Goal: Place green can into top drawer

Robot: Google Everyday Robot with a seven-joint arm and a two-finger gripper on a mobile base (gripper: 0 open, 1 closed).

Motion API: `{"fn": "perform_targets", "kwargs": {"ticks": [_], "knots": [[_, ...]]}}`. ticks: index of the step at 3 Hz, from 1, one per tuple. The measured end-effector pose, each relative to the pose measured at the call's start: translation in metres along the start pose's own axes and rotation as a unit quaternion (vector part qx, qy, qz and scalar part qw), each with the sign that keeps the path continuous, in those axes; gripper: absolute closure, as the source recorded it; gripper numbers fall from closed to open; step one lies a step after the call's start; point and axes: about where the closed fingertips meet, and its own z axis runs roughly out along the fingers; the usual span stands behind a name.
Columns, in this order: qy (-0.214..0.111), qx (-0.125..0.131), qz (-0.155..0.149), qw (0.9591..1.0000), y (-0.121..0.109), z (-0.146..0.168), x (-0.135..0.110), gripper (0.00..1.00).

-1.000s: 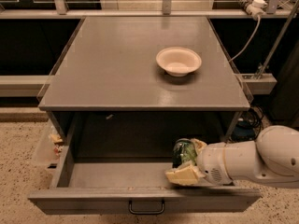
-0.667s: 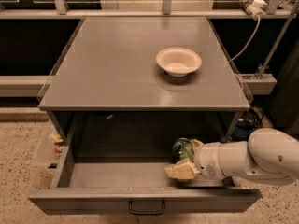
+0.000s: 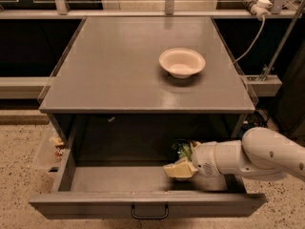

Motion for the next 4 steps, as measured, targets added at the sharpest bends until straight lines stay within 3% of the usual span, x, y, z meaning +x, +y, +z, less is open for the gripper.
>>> {"fn": "perform_targets", "kwargs": {"ticks": [3, 4], "knots": [[0.000, 0.000, 0.000, 1.0000, 0.0000, 0.0000, 0.0000, 0.13], [0.000, 0.000, 0.000, 1.0000, 0.0001, 0.0001, -0.0001, 0.00]]}}
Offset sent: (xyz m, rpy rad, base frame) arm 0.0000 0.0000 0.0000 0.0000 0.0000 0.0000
